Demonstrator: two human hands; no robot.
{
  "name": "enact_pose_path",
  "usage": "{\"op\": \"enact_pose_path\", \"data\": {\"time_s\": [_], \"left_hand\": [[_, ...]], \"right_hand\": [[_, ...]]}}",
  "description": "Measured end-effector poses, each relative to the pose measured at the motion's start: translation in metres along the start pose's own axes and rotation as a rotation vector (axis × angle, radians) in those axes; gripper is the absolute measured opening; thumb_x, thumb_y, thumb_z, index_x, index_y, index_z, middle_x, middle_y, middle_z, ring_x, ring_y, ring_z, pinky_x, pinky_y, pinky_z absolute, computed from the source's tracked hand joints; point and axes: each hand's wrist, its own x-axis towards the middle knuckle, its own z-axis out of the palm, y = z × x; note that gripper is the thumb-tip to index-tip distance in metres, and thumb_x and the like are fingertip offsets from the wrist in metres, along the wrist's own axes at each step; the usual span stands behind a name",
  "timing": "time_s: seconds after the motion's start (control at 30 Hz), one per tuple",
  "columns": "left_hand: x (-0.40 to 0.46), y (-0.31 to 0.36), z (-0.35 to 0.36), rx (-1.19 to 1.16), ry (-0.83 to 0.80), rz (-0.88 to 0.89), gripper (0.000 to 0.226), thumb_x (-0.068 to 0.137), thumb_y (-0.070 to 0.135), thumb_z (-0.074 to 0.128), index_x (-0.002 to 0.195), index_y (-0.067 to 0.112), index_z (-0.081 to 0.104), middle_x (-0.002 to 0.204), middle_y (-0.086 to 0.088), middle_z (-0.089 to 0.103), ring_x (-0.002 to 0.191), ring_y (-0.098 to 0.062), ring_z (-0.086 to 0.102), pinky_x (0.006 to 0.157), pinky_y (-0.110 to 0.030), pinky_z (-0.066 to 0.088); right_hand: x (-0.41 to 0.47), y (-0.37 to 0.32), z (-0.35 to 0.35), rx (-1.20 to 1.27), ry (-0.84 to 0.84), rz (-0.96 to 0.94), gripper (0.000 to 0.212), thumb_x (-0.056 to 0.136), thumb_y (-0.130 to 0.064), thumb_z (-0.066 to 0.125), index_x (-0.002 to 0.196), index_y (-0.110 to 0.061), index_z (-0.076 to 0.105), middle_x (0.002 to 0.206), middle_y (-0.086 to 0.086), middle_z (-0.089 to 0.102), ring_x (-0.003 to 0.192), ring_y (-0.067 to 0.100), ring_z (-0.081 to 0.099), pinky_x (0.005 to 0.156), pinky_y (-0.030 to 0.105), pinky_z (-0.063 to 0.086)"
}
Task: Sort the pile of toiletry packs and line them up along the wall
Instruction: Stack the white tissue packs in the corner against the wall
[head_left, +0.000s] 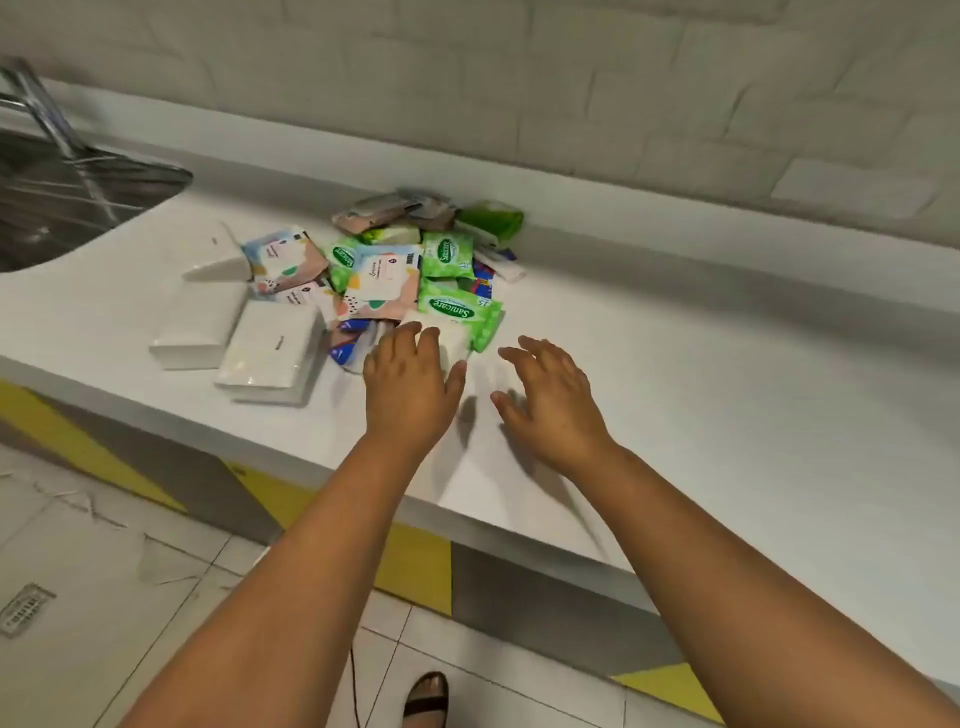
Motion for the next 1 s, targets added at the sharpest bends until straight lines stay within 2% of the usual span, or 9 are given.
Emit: {"op": "enact_pose_path", "data": {"time_s": [0.13,0.27,0.4,0.47,0.57,0.67,0.77,0.87,1.0], "left_hand": [[0.003,-0.025,-0.004,0.038,-0.076,0.021,0.046,0.084,0.044,0.054,0.114,0.009,0.057,0.121,-0.014,0.056,0.113,-0.034,0.048,0.090,-0.043,0.040],[-0.005,-0.051,-0.010,-0.050,-0.126,0.125,0.045,0.083,0.046,0.049,0.115,0.014,0.057,0.122,-0.006,0.056,0.112,-0.030,0.049,0.084,-0.040,0.044],[-0.012,-0.075,-0.018,-0.166,-0.220,0.248,0.050,0.086,0.045,0.049,0.128,0.018,0.054,0.133,-0.001,0.053,0.122,-0.021,0.046,0.100,-0.037,0.039],[-0.014,-0.083,-0.024,-0.214,-0.281,0.291,0.051,0.089,0.042,0.049,0.135,0.021,0.048,0.141,0.002,0.047,0.132,-0.016,0.038,0.111,-0.034,0.027],[-0.015,-0.088,-0.029,-0.275,-0.346,0.356,0.050,0.091,0.036,0.051,0.139,0.022,0.043,0.146,0.004,0.042,0.140,-0.009,0.027,0.115,-0.026,0.014],[-0.013,-0.089,-0.028,-0.311,-0.363,0.416,0.046,0.091,0.036,0.046,0.134,0.022,0.048,0.147,0.009,0.040,0.141,-0.005,0.022,0.117,-0.027,0.015],[-0.010,-0.086,-0.024,-0.268,-0.347,0.458,0.049,0.092,0.048,0.047,0.133,0.021,0.051,0.147,0.009,0.039,0.142,-0.006,0.020,0.116,-0.029,0.018],[-0.012,-0.079,-0.019,-0.168,-0.266,0.508,0.050,0.090,0.053,0.047,0.125,0.020,0.059,0.145,0.002,0.044,0.137,-0.016,0.031,0.109,-0.029,0.026],[-0.023,-0.060,-0.014,-0.244,-0.233,0.488,0.041,0.090,0.043,0.051,0.118,0.015,0.063,0.129,-0.005,0.057,0.118,-0.021,0.048,0.095,-0.032,0.043]], "right_hand": [[0.021,-0.020,0.019,0.026,0.003,-0.026,0.054,0.093,-0.036,0.055,0.143,-0.023,0.040,0.154,0.003,0.032,0.143,0.025,0.023,0.115,0.039,0.020],[0.032,-0.030,0.034,0.069,0.018,-0.081,0.054,0.093,-0.029,0.056,0.143,-0.023,0.039,0.155,0.001,0.030,0.143,0.023,0.022,0.115,0.040,0.022],[0.029,-0.027,0.036,-0.018,-0.080,-0.234,0.059,0.092,-0.033,0.057,0.146,-0.025,0.035,0.158,-0.002,0.024,0.146,0.019,0.017,0.116,0.042,0.019],[0.023,-0.028,0.037,-0.053,-0.117,-0.280,0.058,0.093,-0.036,0.057,0.146,-0.025,0.036,0.157,-0.003,0.025,0.147,0.017,0.016,0.118,0.039,0.015],[0.016,-0.032,0.040,-0.043,-0.120,-0.304,0.055,0.094,-0.035,0.056,0.145,-0.022,0.040,0.155,-0.003,0.031,0.146,0.014,0.018,0.118,0.034,0.012],[0.012,-0.033,0.046,-0.016,-0.091,-0.301,0.052,0.095,-0.033,0.057,0.143,-0.019,0.044,0.152,0.000,0.037,0.144,0.017,0.024,0.118,0.032,0.016],[0.007,-0.031,0.047,-0.012,-0.060,-0.274,0.052,0.094,-0.035,0.058,0.141,-0.018,0.046,0.150,0.001,0.040,0.143,0.019,0.028,0.117,0.035,0.021],[-0.002,-0.026,0.047,-0.009,-0.042,-0.232,0.051,0.094,-0.038,0.057,0.141,-0.019,0.047,0.150,0.001,0.040,0.142,0.019,0.029,0.117,0.036,0.022],[-0.022,-0.013,0.041,-0.004,-0.021,-0.170,0.050,0.097,-0.037,0.051,0.144,-0.022,0.042,0.152,-0.002,0.035,0.144,0.015,0.023,0.118,0.033,0.018]]}}
